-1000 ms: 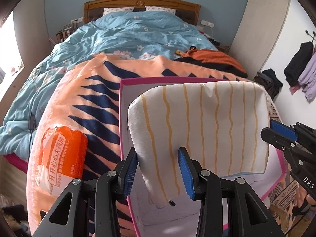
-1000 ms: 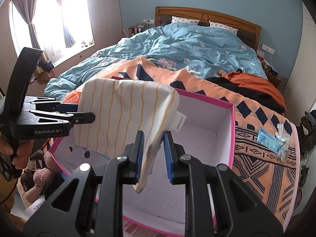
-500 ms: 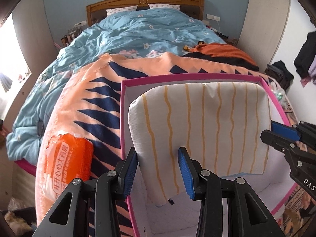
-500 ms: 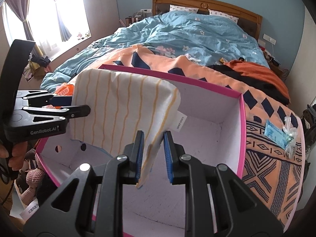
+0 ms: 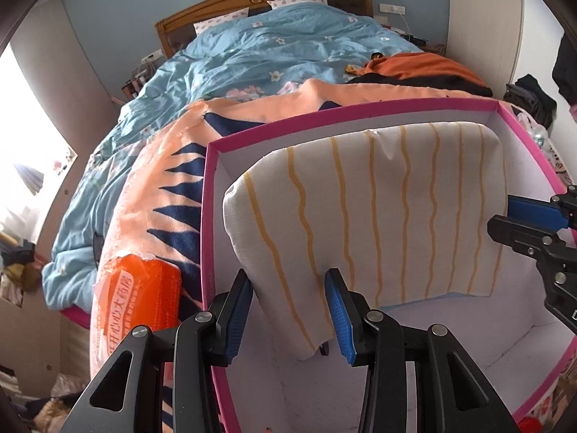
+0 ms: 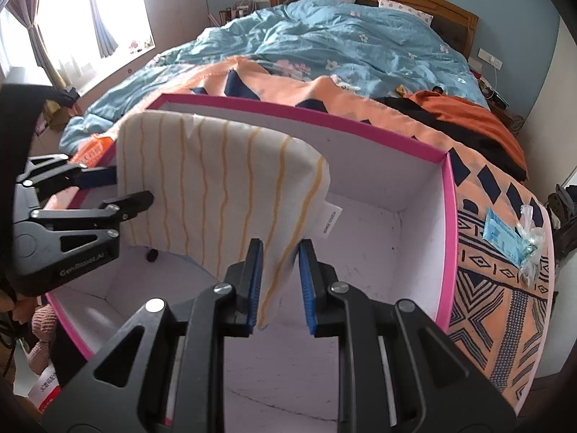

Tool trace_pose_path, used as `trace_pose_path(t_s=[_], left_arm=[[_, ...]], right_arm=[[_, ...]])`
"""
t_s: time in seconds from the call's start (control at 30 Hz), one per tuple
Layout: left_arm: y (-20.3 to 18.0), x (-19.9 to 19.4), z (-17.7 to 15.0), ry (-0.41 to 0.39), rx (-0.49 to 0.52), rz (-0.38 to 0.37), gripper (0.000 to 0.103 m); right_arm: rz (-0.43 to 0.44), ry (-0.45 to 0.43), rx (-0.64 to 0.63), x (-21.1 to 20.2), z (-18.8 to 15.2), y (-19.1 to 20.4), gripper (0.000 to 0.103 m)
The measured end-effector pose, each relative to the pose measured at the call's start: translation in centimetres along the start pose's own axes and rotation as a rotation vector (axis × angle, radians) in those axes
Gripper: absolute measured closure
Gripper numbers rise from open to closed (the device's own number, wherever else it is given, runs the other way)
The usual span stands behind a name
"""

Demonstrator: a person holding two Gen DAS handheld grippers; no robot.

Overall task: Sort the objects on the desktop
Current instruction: 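Lower the towel into the pink box and open both grippers, then withdraw both grippers from the box toward the black cloth on the clutter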

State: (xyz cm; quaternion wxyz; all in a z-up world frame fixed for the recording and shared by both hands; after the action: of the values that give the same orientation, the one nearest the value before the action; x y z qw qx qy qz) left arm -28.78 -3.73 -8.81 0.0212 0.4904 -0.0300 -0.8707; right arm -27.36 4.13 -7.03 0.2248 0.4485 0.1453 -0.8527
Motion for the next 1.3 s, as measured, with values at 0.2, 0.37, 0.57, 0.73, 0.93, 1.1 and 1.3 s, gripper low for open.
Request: trace_pose_path(t_s=[0.2, 0.37, 0.57, 0.73, 0.93, 1.1, 1.3], left_arm=[[0.2, 0.1, 0.1, -0.003, -0.006, -0.005, 0.06], [-0.1, 0.2, 0.2, -0.012, 0.001, -0.011, 0.054], [-0.3, 0.2, 0.4, -0.018, -0.003, -0.01, 0.051], [-0.2, -0.1, 0.2, -0.023, -0.004, -0.035, 0.051], [-0.3, -0.7, -0.5, -0.034, -0.001, -0.08, 0.051], [-0.5, -1.5, -1.5, -0.036, 0.0, -0.13, 0.051], [-0.6, -2.1, -2.4, -0.039, 0.014, -0.164, 0.051]], right_arm=[[-0.024, 0.056, -0.005, 1.5, 0.2, -0.3, 0.081], [-0.047, 0.109, -0.002, 2.8, 0.1, -0.5, 0.081], [-0.071, 0.122, -0.03, 3.0, 0.8, 0.0, 0.081], [-0.06, 0.125, -0.027, 3.4, 0.7, 0.2, 0.081], [-0.036, 0.143, -0.033, 2.7, -0.1, -0.1, 0.08], [-0.022, 0.201, -0.051, 3.3, -1.5, 0.0, 0.074], [0.037, 0.307, -0.046, 5.3, -2.4, 0.6, 0.069]])
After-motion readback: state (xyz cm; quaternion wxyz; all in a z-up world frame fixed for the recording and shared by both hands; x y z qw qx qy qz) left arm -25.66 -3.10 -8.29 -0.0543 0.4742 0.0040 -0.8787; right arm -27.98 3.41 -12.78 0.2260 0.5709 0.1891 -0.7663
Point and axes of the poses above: each gripper's, at about its wrist camera, not at the fingertips, and x roughly the way its jaws point, y to its left, z to its top, the point moved 7 cm from there along x, roughly the way its jaws point, and after that the axes turned 5 degrees about -x, right-handed, at the moved point
